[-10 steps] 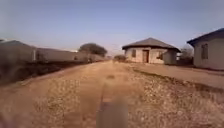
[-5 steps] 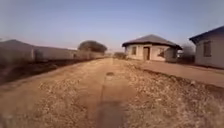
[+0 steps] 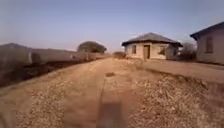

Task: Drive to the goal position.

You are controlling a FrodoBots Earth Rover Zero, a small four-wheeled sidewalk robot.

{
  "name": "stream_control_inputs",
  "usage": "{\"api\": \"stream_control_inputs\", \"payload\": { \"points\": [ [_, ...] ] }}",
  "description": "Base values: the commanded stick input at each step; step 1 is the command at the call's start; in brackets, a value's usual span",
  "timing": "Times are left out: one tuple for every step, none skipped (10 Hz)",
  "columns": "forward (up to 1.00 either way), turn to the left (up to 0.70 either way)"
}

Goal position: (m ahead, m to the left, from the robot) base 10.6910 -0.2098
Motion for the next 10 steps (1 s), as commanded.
{"api": "stream_control_inputs", "payload": {
  "points": [
    [0.7, 0.0],
    [0.7, 0.0],
    [0.7, 0.0],
    [0.7, 0.0],
    [0.7, 0.0],
    [0.7, 0.0],
    [0.7, 0.0],
    [0.7, 0.0],
    [0.7, 0.0],
    [0.7, 0.0]
  ]
}}
